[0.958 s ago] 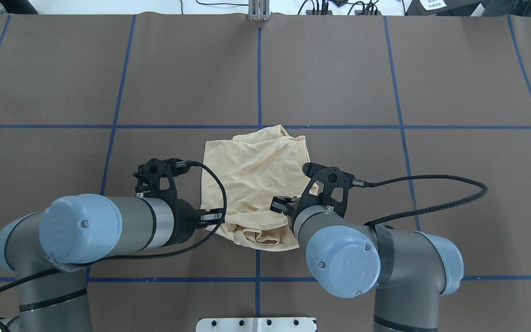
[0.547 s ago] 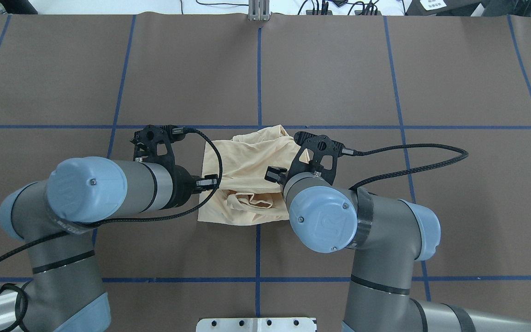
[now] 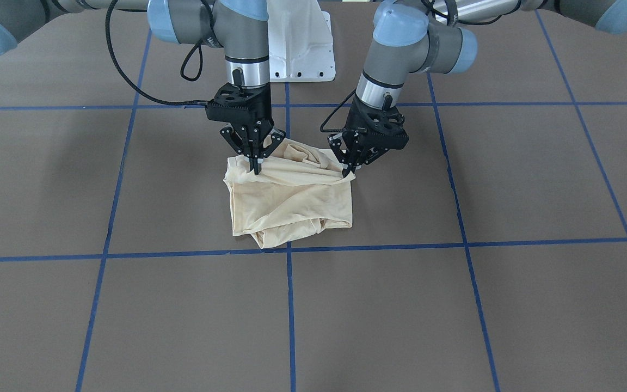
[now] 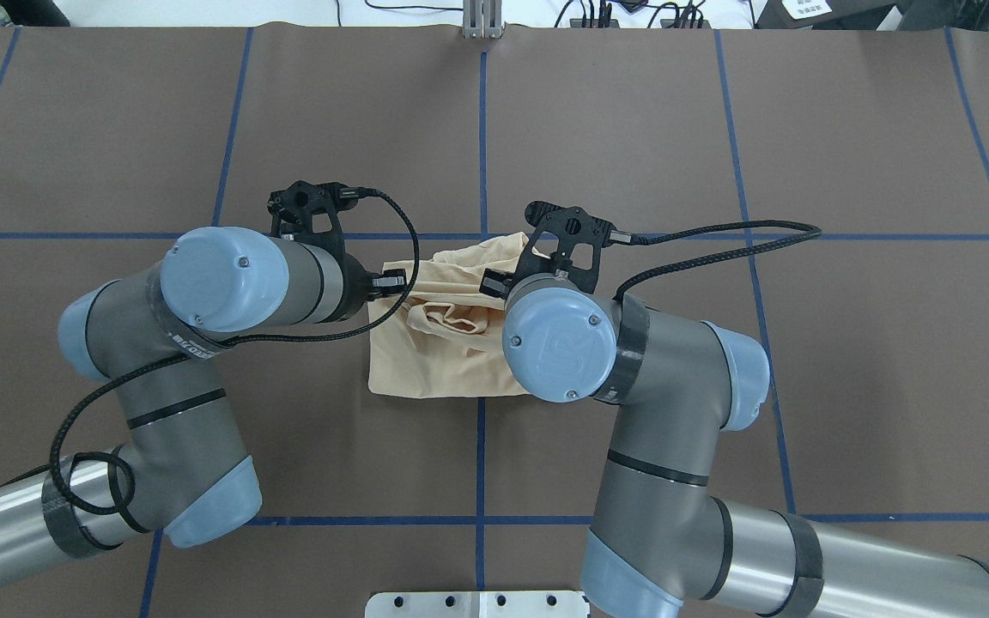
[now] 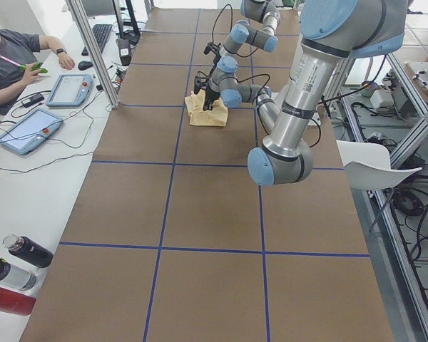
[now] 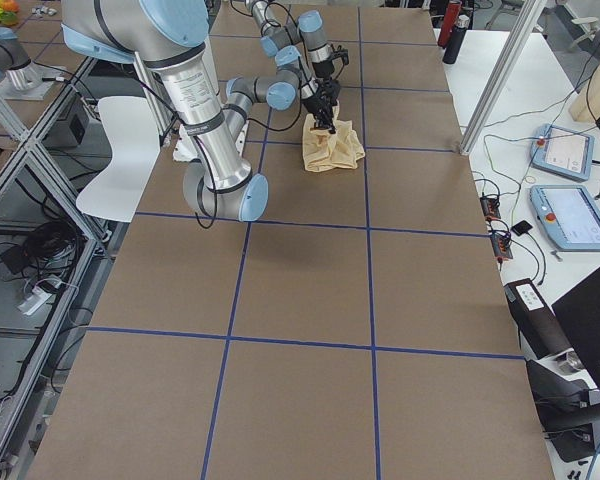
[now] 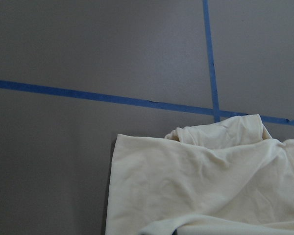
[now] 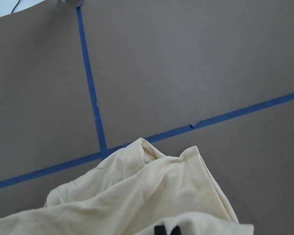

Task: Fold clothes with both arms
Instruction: 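Lay the folded edge down on the shirt's far side with both grippers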

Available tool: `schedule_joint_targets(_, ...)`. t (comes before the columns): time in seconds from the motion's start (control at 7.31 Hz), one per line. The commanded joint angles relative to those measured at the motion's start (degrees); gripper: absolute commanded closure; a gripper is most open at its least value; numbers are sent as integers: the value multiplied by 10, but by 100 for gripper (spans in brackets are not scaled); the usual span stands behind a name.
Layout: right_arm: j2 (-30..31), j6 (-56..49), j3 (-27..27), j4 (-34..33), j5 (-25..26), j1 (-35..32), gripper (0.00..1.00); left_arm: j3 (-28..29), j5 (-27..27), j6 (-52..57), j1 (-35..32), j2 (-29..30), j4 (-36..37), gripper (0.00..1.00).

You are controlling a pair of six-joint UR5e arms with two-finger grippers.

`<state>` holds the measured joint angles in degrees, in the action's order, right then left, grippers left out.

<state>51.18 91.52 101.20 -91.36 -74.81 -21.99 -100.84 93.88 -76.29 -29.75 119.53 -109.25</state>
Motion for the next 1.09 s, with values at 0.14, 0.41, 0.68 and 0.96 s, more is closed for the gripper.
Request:
schedule_joint_targets(0.14, -39, -5, -92, 46, -4, -15, 100, 48, -2, 5, -2, 8, -25, 100)
schedule_joint_targets(0.41, -39, -23, -102, 58, -12, -23, 100, 56, -2, 5, -2, 8, -39, 100)
schedule_joint_targets(0.68, -38, -38, -104, 58, -27, -36, 100, 57, -1, 6, -3, 9, -40, 100)
schedule_joint_targets(0.96, -40, -78, -106, 60, -56, -56, 1, 55, 1, 58, -14, 9, -40, 1)
